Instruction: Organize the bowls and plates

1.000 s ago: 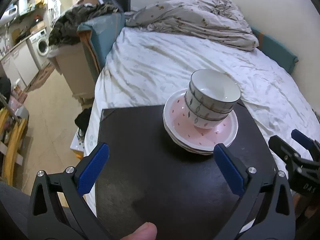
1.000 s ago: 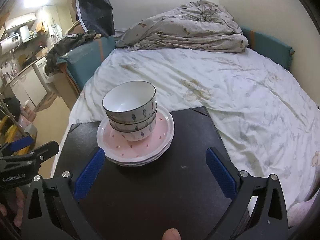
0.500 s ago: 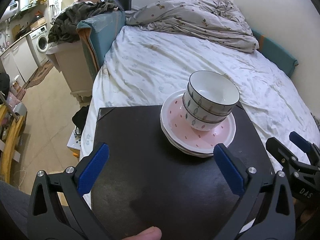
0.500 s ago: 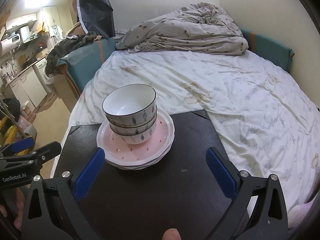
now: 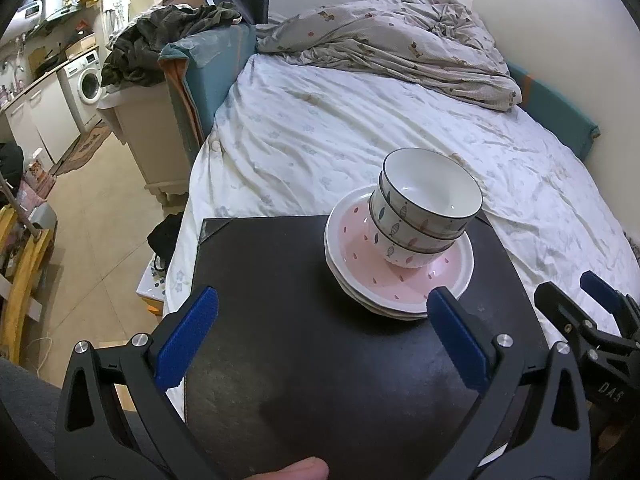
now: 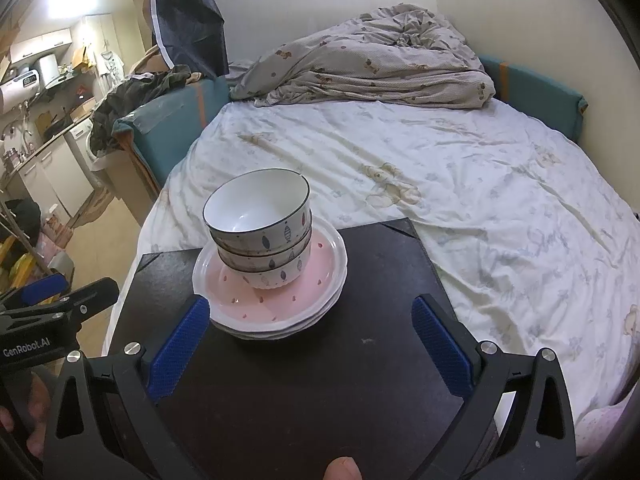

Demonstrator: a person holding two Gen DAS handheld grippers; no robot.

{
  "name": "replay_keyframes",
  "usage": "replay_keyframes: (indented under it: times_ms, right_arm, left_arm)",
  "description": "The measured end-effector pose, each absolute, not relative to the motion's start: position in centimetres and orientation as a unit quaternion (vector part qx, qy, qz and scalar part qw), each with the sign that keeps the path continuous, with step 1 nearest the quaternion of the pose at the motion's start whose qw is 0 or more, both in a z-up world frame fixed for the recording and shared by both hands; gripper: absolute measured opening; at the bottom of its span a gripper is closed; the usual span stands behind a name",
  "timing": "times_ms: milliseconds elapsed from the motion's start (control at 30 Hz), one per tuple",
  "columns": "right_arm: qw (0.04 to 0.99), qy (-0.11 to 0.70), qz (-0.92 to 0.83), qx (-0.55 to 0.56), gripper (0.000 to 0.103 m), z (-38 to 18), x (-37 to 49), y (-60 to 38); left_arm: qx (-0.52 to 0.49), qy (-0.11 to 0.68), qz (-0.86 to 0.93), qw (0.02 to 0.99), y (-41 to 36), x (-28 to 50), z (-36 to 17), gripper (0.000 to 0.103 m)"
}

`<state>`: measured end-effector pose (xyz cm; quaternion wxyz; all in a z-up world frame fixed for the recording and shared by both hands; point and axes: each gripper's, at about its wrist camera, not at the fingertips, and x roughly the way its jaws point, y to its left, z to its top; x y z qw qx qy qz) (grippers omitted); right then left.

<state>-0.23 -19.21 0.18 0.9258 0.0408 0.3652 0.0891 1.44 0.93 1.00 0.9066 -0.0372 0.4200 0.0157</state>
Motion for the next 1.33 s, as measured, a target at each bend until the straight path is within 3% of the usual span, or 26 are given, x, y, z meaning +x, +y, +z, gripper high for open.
replay_keyframes:
  times_ms: [1333]
  right_arm:
    - [0.926, 0.364, 0.086, 0.051, 0.103, 0.49, -0.18, -19.84]
  left_arm:
    - [-0.034, 0.434, 0.013, 0.900, 1.11, 1.78, 0.44, 0.103]
